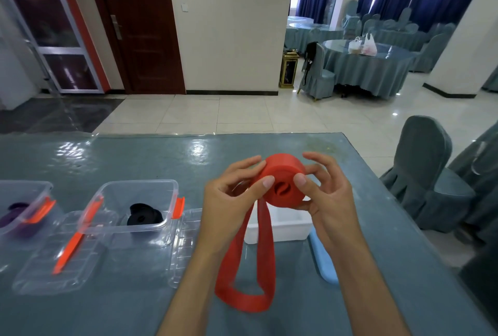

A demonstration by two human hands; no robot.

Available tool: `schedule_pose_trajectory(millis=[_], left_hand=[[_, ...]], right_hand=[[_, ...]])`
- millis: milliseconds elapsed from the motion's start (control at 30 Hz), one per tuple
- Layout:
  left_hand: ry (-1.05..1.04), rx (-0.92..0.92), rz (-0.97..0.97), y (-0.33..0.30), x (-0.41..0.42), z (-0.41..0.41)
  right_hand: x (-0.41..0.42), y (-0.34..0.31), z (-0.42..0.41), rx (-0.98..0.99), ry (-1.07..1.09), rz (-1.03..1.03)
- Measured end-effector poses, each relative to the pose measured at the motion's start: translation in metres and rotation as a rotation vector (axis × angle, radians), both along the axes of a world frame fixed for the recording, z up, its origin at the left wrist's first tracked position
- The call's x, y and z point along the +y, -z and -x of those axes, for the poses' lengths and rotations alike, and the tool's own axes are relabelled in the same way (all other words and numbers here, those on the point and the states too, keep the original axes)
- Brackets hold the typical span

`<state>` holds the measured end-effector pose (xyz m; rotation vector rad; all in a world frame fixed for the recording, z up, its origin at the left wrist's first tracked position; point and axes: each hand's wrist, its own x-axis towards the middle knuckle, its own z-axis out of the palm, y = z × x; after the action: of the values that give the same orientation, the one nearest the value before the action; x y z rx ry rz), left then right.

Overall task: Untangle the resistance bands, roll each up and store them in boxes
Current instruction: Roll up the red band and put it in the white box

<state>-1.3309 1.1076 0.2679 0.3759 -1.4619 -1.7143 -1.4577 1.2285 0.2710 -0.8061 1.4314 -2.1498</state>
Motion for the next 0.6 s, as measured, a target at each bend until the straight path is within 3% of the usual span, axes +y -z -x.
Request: schedule_pose_trajectory(millis=[133, 267, 433, 600], left_hand=[[0.087, -0.036, 0.059, -0.003, -0.010, -0.007], [-0.006, -0.031, 0.079, -0.003, -0.010, -0.009], [-0.058, -0.012, 0.013, 0.002, -0.001, 0.001], [0.041, -0.076, 0.090, -0.001, -0.013, -0.004]], right_hand=[[-0.002, 0.004, -0.002, -0.024, -0.044, 0.046], [0.004, 0.006, 0.006, 0.069, -0.101, -0.060], [0.004, 0.006, 0.003, 0.146, 0.025, -0.034], [0.003, 0.009, 0.002, 0.145, 0.073, 0.033]])
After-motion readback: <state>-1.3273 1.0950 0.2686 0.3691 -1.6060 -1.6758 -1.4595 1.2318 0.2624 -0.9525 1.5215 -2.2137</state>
